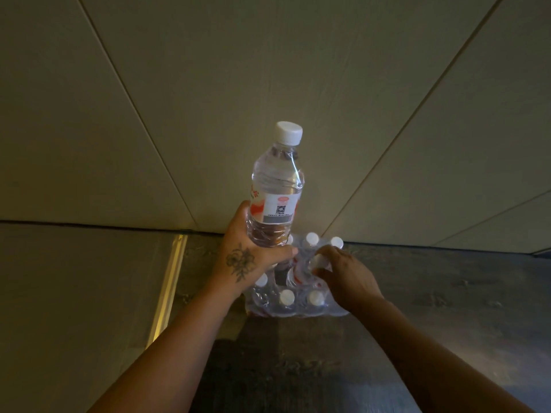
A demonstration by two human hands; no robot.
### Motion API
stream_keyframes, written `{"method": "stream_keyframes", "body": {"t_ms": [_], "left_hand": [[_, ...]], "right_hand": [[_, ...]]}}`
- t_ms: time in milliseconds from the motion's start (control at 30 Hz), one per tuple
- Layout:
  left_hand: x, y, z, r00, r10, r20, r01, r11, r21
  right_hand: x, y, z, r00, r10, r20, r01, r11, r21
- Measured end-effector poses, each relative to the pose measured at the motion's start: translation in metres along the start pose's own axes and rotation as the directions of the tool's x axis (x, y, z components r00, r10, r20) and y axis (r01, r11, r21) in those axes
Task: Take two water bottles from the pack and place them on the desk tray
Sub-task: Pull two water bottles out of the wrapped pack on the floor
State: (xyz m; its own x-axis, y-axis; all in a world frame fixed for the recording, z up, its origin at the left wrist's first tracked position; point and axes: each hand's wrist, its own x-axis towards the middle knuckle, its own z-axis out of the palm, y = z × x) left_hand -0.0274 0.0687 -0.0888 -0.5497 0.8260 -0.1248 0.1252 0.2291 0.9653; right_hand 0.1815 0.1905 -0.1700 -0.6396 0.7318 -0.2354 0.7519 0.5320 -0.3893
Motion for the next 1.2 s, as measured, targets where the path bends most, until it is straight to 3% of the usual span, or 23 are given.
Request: {"method": "stream_keyframes", "body": {"t_ms": [100, 200, 400, 700, 833, 1067, 1200], "left_hand": [[0.000, 0.003, -0.002, 1.000, -0.008, 0.000, 0.008, 0.999, -0.033], [0.001, 0.004, -0.008, 0.999, -0.037, 0.028, 0.040, 0.996, -0.083], [-0.009, 0.008, -0.017, 0.955, -0.185, 0.234, 0.226, 0.961, -0.161], [-0.016, -0.001, -0.007, 0.811, -0.230, 0.538, 0.440, 0.846, -0.301], [-0.019, 0.003, 0.002, 0.791, -0.213, 0.574, 0.462, 0.823, -0.331], [-0.023, -0.006, 0.020, 0.829, -0.218, 0.515, 0.430, 0.837, -0.338], [-0.024, -0.005, 0.025, 0.833, -0.234, 0.501, 0.421, 0.856, -0.300]], "right_hand": [[-0.006, -0.009, -0.040, 0.999, -0.015, -0.038, 0.021, 0.987, 0.159], [-0.009, -0.019, -0.087, 0.992, -0.097, -0.076, 0.119, 0.910, 0.396], [-0.006, -0.031, -0.150, 0.981, -0.134, -0.142, 0.194, 0.589, 0.785], [0.014, -0.042, -0.177, 0.969, -0.115, -0.218, 0.246, 0.510, 0.824], [0.021, -0.050, -0.173, 0.971, -0.025, -0.238, 0.224, 0.447, 0.866], [0.016, -0.068, -0.141, 0.948, 0.181, -0.261, 0.172, 0.399, 0.901], [0.009, -0.069, -0.118, 0.945, 0.282, -0.168, 0.069, 0.330, 0.942]]}}
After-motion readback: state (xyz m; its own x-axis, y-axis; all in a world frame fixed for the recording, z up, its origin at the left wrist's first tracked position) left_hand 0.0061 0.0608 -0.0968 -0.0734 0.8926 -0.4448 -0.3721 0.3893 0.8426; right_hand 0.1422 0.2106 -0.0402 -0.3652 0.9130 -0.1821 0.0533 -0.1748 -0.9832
